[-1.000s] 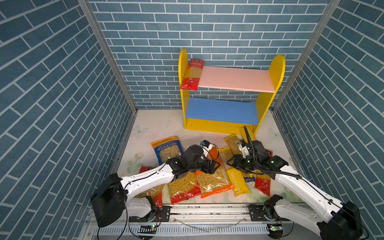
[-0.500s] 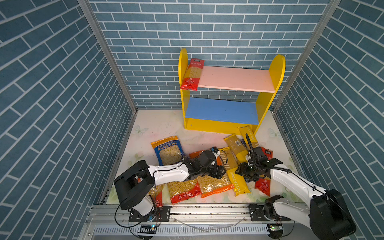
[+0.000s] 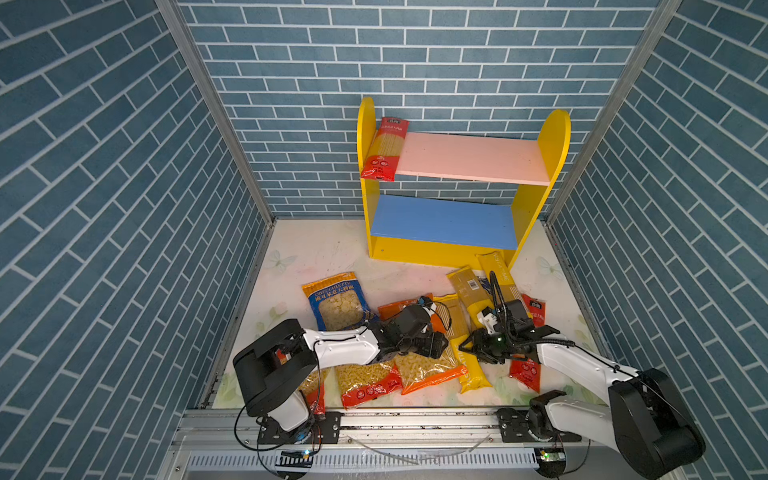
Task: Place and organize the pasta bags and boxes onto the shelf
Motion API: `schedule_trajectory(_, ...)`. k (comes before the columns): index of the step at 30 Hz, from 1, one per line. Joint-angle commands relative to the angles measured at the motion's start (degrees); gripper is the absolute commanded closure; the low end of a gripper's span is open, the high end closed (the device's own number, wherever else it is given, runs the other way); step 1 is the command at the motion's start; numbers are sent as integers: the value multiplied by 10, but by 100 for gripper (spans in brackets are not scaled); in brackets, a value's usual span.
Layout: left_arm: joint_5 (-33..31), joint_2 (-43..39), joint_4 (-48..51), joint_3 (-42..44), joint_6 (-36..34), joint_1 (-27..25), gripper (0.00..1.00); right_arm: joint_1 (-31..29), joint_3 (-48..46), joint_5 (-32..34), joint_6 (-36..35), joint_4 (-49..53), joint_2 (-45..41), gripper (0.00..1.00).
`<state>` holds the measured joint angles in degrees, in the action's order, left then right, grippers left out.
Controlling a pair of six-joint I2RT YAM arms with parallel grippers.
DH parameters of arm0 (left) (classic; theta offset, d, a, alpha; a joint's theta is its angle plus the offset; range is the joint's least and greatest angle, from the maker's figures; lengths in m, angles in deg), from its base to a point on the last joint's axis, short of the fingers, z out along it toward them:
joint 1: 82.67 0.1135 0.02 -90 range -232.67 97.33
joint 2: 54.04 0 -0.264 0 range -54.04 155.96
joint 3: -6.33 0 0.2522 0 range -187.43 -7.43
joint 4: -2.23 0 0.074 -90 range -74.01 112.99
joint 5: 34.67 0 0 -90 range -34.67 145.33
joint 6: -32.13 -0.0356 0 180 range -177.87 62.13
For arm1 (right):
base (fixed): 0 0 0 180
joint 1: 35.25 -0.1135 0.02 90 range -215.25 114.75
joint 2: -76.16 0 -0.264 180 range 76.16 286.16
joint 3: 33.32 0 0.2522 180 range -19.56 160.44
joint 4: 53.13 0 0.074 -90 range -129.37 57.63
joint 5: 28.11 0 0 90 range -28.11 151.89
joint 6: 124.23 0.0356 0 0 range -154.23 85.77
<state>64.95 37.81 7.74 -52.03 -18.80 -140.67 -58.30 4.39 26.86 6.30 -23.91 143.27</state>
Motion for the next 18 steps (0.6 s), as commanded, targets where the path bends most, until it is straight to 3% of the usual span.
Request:
schedule_trajectory(1, -12, 8, 28, 2, 12, 5, 21, -4, -11, -46, -3, -8, -39, 65)
schedule_trajectory(12, 41, -78, 1, 13, 49, 76, 20, -4, 70, -24, 15, 70, -145, 99)
schedule_trajectory(18, 53, -137, 26, 9, 56, 108, 19, -4, 125, -45, 53, 71, -184, 100)
